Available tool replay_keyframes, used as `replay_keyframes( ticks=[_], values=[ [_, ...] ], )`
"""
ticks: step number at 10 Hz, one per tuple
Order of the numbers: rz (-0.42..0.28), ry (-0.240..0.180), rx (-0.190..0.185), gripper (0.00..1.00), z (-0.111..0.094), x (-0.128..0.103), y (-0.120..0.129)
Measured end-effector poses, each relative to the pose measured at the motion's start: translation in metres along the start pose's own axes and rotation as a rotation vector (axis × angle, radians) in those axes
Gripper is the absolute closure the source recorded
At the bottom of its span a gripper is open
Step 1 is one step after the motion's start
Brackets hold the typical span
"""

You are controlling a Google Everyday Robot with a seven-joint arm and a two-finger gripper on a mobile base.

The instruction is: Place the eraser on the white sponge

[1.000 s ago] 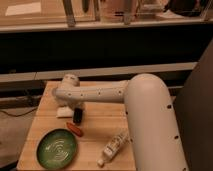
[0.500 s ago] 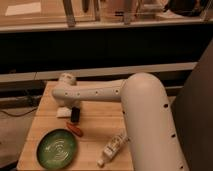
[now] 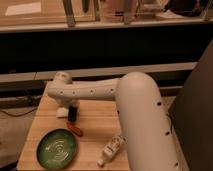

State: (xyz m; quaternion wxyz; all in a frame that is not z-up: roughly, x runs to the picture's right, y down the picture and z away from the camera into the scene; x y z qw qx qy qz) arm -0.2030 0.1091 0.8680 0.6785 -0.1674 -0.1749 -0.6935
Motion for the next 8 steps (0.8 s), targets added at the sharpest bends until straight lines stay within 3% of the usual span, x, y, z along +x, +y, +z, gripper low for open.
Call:
replay_keyframes(
  ticks=[8],
  values=[
    [-0.045,-0.021,0.021,1.00,0.008,0.000,-0.027]
  ],
)
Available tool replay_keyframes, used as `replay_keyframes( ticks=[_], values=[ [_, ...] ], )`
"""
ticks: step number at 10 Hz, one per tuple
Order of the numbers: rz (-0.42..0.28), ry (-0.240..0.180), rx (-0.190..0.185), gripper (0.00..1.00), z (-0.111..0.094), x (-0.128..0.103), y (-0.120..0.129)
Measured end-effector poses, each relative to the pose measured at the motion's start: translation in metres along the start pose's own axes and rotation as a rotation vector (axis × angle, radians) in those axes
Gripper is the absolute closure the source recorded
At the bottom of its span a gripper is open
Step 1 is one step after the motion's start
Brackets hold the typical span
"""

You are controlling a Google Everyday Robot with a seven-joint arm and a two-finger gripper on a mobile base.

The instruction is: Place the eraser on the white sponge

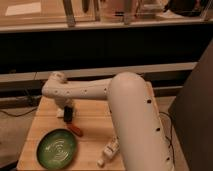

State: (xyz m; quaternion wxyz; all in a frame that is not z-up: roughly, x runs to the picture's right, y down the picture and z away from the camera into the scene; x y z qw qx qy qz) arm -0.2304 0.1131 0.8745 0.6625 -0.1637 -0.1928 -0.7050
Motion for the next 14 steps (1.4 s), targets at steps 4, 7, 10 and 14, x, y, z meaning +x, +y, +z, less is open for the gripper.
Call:
replay_keyframes(
  ticks=[4,7,10,14],
  values=[
    [0.005,-0.008,0.013,1.00,0.008,0.002,0.002],
    [0.009,-0.014,0.021,1.00,0.013,0.003,0.006],
    [0.014,-0.021,0.027,1.00,0.018,0.003,0.011],
    [0.009,-0.028,0.031,1.00,0.020,0.002,0.012]
  ],
)
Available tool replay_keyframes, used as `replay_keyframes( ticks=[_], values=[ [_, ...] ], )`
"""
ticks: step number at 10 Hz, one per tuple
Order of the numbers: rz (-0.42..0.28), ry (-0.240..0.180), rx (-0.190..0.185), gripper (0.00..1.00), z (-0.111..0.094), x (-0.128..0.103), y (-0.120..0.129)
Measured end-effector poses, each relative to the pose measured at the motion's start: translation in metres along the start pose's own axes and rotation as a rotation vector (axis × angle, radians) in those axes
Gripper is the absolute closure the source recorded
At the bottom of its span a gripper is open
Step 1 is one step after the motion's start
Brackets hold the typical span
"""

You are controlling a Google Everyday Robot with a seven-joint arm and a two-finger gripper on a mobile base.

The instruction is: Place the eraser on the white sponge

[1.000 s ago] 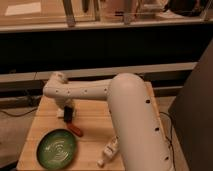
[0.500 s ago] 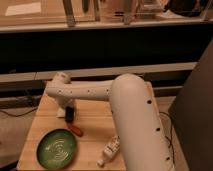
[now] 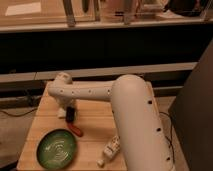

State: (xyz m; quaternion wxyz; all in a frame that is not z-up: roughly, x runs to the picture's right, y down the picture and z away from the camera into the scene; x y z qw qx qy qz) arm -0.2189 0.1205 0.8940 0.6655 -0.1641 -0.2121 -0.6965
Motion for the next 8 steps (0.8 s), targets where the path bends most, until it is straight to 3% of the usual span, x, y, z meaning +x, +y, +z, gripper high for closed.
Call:
replay_keyframes(
  ticks=[2,3,8],
  values=[
    [-0.011,-0.005,0.002,0.99,0.0001,-0.0004,-0.0006],
    [-0.022,-0.009,0.003,0.93,-0.0004,-0.0008,-0.0012],
    [-0.090,-0.042,0.005,0.44,-0.0007,-0.0036,-0.0094]
  ],
)
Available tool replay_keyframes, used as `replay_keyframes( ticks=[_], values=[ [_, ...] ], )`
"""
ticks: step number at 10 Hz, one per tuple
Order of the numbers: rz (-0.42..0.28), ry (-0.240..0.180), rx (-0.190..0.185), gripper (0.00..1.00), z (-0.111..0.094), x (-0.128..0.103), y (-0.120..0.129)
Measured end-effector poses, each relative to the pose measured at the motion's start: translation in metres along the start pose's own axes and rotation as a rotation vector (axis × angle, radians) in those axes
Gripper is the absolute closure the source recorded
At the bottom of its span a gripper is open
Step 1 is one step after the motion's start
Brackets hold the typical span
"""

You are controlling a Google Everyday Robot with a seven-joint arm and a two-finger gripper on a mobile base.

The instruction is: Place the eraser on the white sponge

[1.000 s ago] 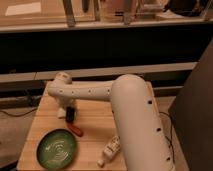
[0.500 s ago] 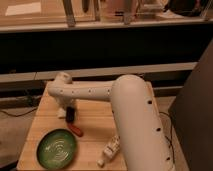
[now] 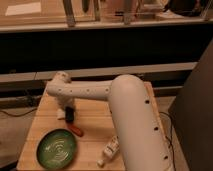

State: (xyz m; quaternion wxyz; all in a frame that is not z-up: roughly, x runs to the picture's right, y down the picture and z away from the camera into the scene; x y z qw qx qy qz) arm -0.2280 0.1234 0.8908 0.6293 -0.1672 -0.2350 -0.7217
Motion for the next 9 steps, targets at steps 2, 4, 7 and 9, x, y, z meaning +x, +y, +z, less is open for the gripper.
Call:
replay_keyframes(
  ticks=[2,4,7,9],
  values=[
    [-0.017,-0.017,0.001,0.26,0.0006,-0.0004,-0.0026],
    [-0.026,-0.032,0.003,0.20,0.0014,-0.0005,-0.0044],
    [-0.029,-0.047,0.006,0.20,0.0024,-0.0005,-0.0055],
    [-0.030,-0.055,0.004,0.20,0.0023,-0.0005,-0.0048]
  ],
)
